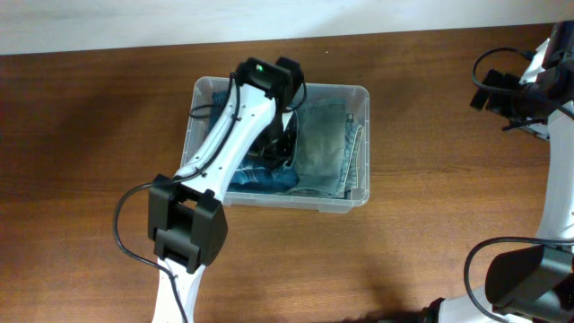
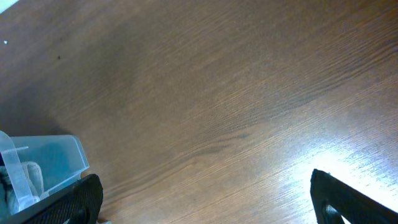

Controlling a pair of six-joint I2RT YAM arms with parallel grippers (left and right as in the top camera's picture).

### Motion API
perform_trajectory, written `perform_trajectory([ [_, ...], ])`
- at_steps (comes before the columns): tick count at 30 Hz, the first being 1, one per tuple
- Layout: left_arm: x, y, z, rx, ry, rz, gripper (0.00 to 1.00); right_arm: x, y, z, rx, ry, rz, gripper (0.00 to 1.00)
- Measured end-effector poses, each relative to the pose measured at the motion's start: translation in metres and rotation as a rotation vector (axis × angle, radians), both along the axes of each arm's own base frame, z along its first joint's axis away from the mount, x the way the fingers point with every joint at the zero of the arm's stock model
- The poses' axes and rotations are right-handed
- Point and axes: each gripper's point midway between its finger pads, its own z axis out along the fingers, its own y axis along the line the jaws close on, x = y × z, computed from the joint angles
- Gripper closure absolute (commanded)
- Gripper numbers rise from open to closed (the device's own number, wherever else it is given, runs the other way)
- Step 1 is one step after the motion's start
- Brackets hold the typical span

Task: Pack container
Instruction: 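Press and tuck the dark-blue jeans flat with the left gripper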

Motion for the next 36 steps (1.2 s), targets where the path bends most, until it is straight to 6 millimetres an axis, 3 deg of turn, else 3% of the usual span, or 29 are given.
perform_trajectory([
  [4,-0.002,-0.001,-0.024,-0.014,-0.004,0.001,1.0,0.0,0.0,0.0,0.0,0.0,0.0,0.01],
  [11,-0.001,-0.003,-0.018,-0.037,-0.03,0.002,1.0,0.0,0.0,0.0,0.0,0.0,0.0,0.01],
  [15,0.022,-0.015,0.002,-0.09,-0.126,0.001,1.0,0.0,0.0,0.0,0.0,0.0,0.0,0.02],
  [19,0.046,-0.028,0.045,-0.174,-0.28,0.002,1.0,0.0,0.0,0.0,0.0,0.0,0.0,0.02],
  [24,0.053,-0.028,0.097,-0.236,-0.418,0.004,0.96,0.0,0.0,0.0,0.0,0.0,0.0,0.01],
  [29,0.067,-0.014,0.114,-0.241,-0.488,0.077,0.99,0.0,0.0,0.0,0.0,0.0,0.0,0.01],
  [36,0.081,-0.04,0.128,-0.39,-0.531,0.087,0.99,0.0,0.0,0.0,0.0,0.0,0.0,0.01],
])
